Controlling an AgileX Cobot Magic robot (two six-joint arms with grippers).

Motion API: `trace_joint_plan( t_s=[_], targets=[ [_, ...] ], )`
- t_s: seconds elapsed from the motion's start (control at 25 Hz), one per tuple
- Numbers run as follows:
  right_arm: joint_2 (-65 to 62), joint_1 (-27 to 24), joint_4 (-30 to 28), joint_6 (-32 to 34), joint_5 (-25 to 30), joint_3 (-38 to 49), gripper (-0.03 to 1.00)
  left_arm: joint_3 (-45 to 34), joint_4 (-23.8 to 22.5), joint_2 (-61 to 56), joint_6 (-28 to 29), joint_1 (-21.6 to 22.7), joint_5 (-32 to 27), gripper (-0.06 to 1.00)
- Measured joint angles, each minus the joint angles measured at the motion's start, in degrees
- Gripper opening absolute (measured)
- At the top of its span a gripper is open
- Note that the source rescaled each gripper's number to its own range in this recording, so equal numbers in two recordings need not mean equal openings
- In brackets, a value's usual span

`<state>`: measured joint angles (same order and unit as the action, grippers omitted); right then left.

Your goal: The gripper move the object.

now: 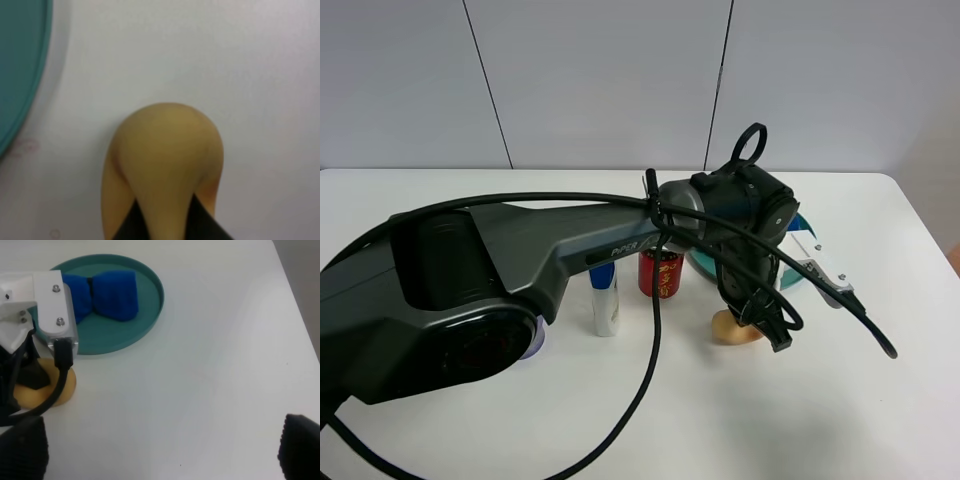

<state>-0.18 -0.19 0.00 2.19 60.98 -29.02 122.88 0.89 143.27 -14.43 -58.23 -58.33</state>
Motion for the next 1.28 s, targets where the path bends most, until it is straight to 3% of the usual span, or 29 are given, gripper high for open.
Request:
trace_joint_plan(
  t_s=[0.16,0.24,0.32,0.44,0.56,0.84,0.96,1.16,1.28],
  targets=[
    [0.0,0.0,0.0,0.0,0.0,0.0,1.0,0.0,0.1,0.0,-0.5,0.0,-0.1,0.01],
    [0.0,0.0,0.0,0.0,0.0,0.0,1.0,0.0,0.1,0.0,-1.3,0.0,-0.8,0.08],
    [0.0,0.0,0.0,0.0,0.0,0.0,1.0,0.0,0.1,0.0,-1.9,0.0,-2.0,0.24],
    [0.0,0.0,0.0,0.0,0.0,0.0,1.0,0.0,0.1,0.0,-1.9,0.0,-3.8,0.61],
    [0.0,0.0,0.0,0.0,0.0,0.0,1.0,0.0,0.1,-0.7,-1.5,0.0,-4.5,0.8],
    [0.0,0.0,0.0,0.0,0.0,0.0,1.0,5.0,-0.1,-10.0,-1.4,0.0,-8.1,0.84],
    [0.0,0.0,0.0,0.0,0.0,0.0,1.0,9.6,-2.8,-15.7,-2.2,0.0,-10.4,0.84],
    [0.0,0.0,0.0,0.0,0.0,0.0,1.0,14.0,-18.1,-26.1,-2.5,0.9,-10.6,0.84],
    [0.0,0.0,0.0,0.0,0.0,0.0,1.0,14.2,-26.1,-31.9,-1.5,5.0,-10.6,0.84]
  ],
)
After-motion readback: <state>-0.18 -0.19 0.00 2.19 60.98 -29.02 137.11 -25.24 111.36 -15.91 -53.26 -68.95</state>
